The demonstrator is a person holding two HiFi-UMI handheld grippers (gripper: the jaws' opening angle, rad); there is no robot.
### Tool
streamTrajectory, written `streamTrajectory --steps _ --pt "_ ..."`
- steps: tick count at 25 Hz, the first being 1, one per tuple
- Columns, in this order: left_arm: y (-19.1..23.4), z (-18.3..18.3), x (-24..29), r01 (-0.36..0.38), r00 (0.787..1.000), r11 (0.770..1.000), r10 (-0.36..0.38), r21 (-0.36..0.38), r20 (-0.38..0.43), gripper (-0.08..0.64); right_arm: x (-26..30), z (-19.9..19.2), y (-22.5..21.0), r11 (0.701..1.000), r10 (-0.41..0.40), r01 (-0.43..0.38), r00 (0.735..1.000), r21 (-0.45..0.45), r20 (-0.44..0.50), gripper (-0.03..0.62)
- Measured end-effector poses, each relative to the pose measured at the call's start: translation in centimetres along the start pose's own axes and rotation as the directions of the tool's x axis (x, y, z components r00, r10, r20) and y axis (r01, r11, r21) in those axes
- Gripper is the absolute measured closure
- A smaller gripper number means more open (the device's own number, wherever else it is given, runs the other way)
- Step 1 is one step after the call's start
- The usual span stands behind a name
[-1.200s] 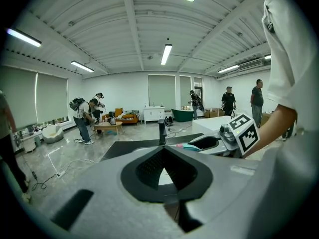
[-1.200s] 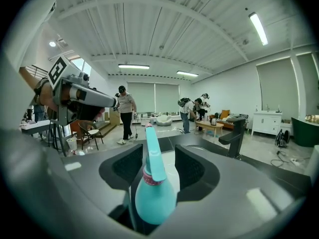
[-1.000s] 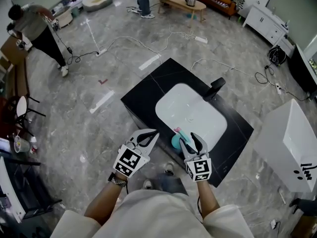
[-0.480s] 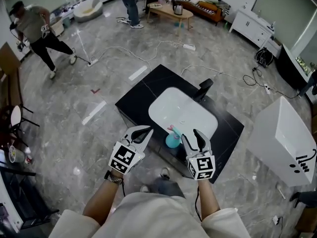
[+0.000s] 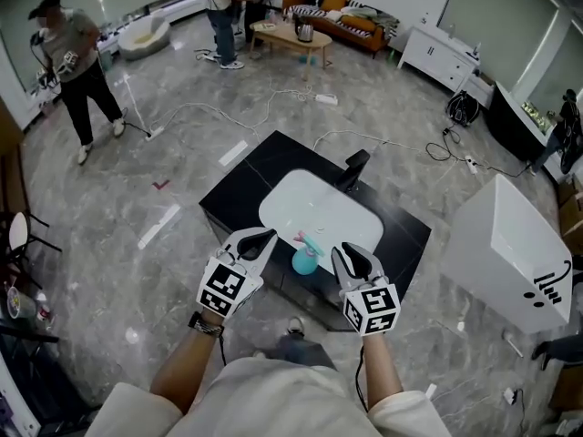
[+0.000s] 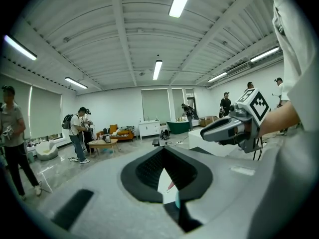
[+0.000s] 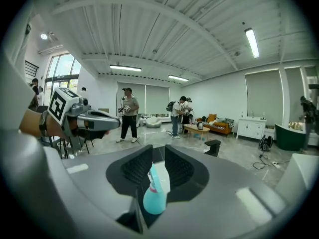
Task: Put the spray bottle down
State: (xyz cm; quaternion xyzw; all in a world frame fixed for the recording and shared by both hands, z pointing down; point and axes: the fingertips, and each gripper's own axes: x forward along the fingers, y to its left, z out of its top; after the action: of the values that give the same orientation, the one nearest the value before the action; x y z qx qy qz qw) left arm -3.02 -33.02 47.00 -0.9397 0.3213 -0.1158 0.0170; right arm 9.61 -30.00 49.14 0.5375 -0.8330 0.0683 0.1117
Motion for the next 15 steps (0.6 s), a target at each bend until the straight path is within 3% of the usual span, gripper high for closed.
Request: streamTrajectory --steps 11,15 --pt "-2.6 4.8 0.4 0.049 0.997 0.997 -0.053 0.063 0.056 0.560 -5.3 5.6 -0.9 0.996 -0.083 0.081 0.994 0.026 0.077 0.585" --pt "-3.2 7.0 0.2 0.047 0.994 0.995 -0.055 0.084 0.092 0.560 -6.7 6.5 -2.0 0.993 -0.116 0.113 0.990 0.044 0.081 0.586"
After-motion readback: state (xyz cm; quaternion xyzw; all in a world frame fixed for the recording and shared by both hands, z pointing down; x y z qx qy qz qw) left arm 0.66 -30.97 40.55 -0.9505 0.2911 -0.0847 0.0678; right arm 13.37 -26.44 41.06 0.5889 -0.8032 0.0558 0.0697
